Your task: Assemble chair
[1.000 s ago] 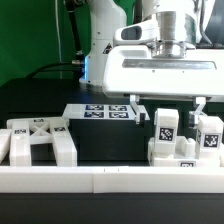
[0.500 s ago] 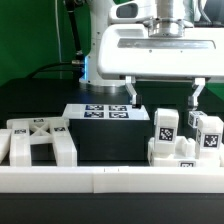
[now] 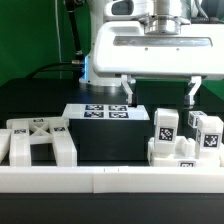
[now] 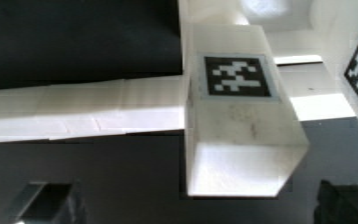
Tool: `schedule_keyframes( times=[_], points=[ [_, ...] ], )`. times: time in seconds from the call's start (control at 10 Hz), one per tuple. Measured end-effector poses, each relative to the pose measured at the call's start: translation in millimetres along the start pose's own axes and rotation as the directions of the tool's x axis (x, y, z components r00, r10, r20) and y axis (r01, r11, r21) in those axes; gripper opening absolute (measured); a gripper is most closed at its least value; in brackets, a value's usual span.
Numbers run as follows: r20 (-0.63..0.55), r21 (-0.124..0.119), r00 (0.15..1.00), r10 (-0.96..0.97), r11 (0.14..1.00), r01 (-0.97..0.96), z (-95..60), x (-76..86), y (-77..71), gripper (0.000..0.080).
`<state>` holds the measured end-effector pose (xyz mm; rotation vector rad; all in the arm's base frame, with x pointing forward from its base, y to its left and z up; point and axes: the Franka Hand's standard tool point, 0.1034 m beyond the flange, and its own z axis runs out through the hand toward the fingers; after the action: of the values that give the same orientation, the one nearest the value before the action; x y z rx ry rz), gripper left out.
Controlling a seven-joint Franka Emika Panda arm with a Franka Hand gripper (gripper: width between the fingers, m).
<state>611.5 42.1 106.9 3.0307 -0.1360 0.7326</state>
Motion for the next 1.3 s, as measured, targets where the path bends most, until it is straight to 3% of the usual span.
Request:
schedule_keyframes(
  times=[0.2, 0.4, 0.6, 0.7, 1.0, 1.2, 1.3],
  points=[
    [0.112, 0.013, 0.994, 0.002, 1.0, -0.003, 6.3, -8.0, -4.4, 0.0648],
    [0.244, 0.027, 0.97, 0.007, 1.0, -0.014, 8.5, -5.5, -5.9, 0.0648],
    [0.446, 0.036, 0.895, 0.009, 0.999, -0.028, 11.9, -11.8, -7.2, 0.0648],
    [0.437, 0.034, 0.899, 0.01, 0.999, -0.028, 16.6, -1.7, -5.0, 0.0648],
    [0.439, 0.029, 0.898, 0.012, 0.999, -0.028, 20.8, -4.1, -3.6, 0.0648],
    [0.441, 0.028, 0.898, 0.009, 0.999, -0.024, 21.3, -4.8, -3.8, 0.0405],
    [0.441, 0.016, 0.897, 0.037, 0.999, -0.049, 21.2, -4.7, -3.9, 0.0405]
  ],
)
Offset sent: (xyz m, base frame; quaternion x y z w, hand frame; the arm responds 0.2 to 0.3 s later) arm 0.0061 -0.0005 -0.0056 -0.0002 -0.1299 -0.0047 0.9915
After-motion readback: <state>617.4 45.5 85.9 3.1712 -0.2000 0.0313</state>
